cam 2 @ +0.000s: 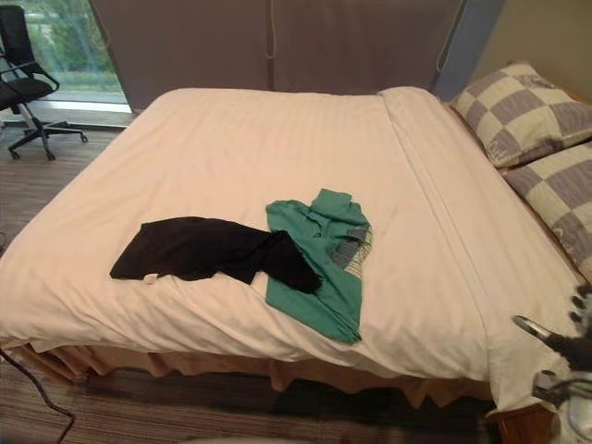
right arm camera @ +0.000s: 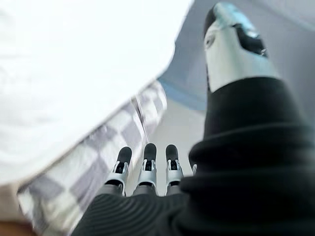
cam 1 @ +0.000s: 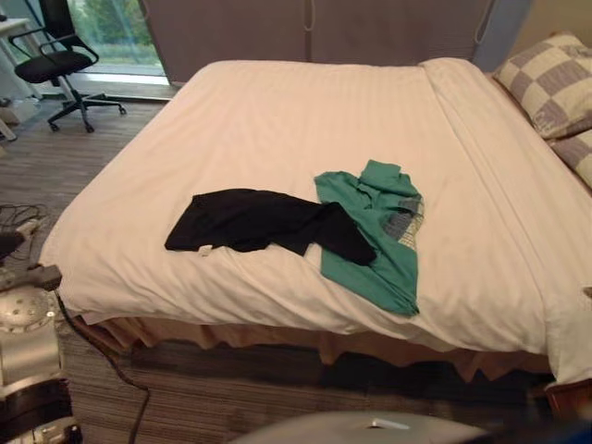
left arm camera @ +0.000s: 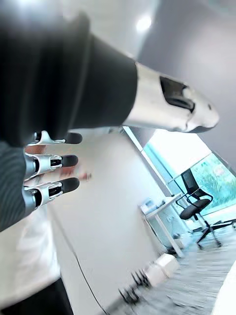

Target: Tidy the bed and pick cloth on bed and put in laundry

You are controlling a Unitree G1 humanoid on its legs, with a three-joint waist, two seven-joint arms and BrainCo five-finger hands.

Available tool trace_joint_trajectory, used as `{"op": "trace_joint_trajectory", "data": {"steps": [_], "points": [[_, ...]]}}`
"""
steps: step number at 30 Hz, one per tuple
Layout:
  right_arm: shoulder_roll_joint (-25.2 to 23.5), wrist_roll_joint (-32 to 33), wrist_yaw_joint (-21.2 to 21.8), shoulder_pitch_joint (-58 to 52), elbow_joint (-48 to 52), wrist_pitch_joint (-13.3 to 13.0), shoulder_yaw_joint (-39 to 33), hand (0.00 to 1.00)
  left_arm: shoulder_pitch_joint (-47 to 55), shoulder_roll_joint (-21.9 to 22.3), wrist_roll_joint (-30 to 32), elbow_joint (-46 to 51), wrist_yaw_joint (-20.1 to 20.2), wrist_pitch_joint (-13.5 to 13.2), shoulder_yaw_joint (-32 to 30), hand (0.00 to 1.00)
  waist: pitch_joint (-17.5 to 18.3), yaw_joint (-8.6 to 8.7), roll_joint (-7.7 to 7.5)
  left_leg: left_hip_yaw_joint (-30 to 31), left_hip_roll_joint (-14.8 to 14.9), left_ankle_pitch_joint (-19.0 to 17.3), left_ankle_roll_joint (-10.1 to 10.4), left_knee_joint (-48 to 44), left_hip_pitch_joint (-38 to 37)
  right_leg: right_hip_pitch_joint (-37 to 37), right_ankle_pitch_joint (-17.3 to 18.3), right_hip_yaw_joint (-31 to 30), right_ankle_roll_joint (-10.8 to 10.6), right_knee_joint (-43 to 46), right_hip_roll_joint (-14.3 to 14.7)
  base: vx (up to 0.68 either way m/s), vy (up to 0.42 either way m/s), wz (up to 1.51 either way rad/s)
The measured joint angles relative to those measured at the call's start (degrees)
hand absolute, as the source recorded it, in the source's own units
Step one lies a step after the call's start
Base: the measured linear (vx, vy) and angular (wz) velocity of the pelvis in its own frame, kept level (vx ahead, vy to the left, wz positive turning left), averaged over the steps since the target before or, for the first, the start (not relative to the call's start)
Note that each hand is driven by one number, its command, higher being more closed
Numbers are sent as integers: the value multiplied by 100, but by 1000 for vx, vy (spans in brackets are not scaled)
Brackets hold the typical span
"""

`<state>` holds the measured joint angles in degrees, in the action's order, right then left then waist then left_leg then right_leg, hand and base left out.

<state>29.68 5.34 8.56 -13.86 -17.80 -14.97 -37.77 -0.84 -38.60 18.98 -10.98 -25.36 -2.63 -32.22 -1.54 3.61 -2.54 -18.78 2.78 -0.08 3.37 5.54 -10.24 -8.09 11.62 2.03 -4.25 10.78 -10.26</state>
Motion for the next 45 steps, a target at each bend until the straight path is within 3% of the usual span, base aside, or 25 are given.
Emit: {"op": "trace_joint_trajectory", "data": {"steps": [4,6,9,13,16,20,23,27,30,31,36,39,42,43,45], "points": [[427,-14,482,123,115,50,466,0,-710,-980,582,-1230,433,-8,776,0,-60,36,115,-255,96,25,35,0,-68,195,4,-384,6,138,120,-48,-43,-36],[483,-17,623,296,173,30,639,0,-1081,-1310,692,-2007,537,-104,1127,0,-125,186,188,-371,104,99,48,1,170,529,11,-596,8,147,149,-128,-46,-34],[486,-18,661,322,165,19,753,0,-1466,-1370,618,-2590,462,-277,1235,0,-432,324,202,-477,98,249,28,2,487,864,11,-799,6,133,166,-162,-61,-22],[496,43,661,430,160,12,750,0,-1925,-1370,433,-2870,216,-260,1569,0,-843,570,178,-634,214,459,61,2,845,1318,-40,-1032,-75,140,313,-148,-99,-21],[510,131,660,402,161,-52,749,0,-2199,-1371,430,-2869,-16,-94,1716,0,-992,663,182,-761,303,552,85,2,1048,1639,-74,-1184,-96,249,422,-97,-86,-20],[512,401,688,217,260,-225,759,0,-2758,-1422,477,-2864,-470,344,1847,0,-1372,780,190,-924,388,676,70,3,1471,2161,-182,-1268,-88,378,520,-91,-53,-7],[511,805,685,197,614,-460,821,0,-3181,-1532,466,-2860,-741,579,1879,0,-1668,797,114,-1103,493,735,75,0,1888,2611,-339,-1386,-99,361,567,-82,-24,-14],[498,1231,707,7,1203,-797,969,0,-3760,-1559,477,-2832,-906,628,2107,0,-1980,873,-73,-1244,712,598,57,-558,2432,2955,-495,-1397,-125,372,607,5,-3,4],[497,1309,709,7,1497,-977,989,0,-3912,-1547,549,-2638,-907,783,2339,0,-2248,943,-136,-1448,925,455,36,-1037,2733,3046,-535,-1390,-145,416,671,8,-4,11],[496,1526,723,6,1623,-1087,1030,0,-4000,-1505,553,-2497,-909,913,2433,0,-2330,867,-162,-1516,1052,360,43,-1282,2940,3276,-549,-1409,-145,550,739,-8,-36,-8],[479,2058,861,65,1855,-1264,1164,0,-4530,-1345,574,-2415,-899,1344,2746,0,-2672,842,-158,-1527,1262,292,19,-1715,3543,3789,-566,-1392,-161,756,831,-27,-38,0],[451,2386,994,80,1917,-1410,1164,0,-4922,-1304,993,-2388,-885,1542,2758,0,-2795,825,-153,-1523,1359,255,0,-1947,3939,4116,-592,-1391,-164,784,860,-43,-26,0],[409,2752,1200,202,1912,-1459,1166,0,-5123,-1241,1419,-2428,-310,1768,2910,0,-2817,818,-120,-1524,1435,137,-58,-2149,4090,4208,-633,-1391,-158,794,879,-59,6,-5],[402,2836,1226,237,1910,-1498,1165,0,-5189,-1259,1482,-2440,-147,1835,2973,100,-2815,823,-116,-1522,1443,110,-71,-2189,4118,4223,-636,-1390,-157,794,877,-98,11,-7],[401,3277,1441,413,1903,-1594,1164,0,-5374,-1373,2283,-2446,1042,2005,3049,100,-2812,872,-108,-1535,1440,41,-137,-2257,4254,4331,-696,-1393,-161,766,852,-121,21,-5]]}}
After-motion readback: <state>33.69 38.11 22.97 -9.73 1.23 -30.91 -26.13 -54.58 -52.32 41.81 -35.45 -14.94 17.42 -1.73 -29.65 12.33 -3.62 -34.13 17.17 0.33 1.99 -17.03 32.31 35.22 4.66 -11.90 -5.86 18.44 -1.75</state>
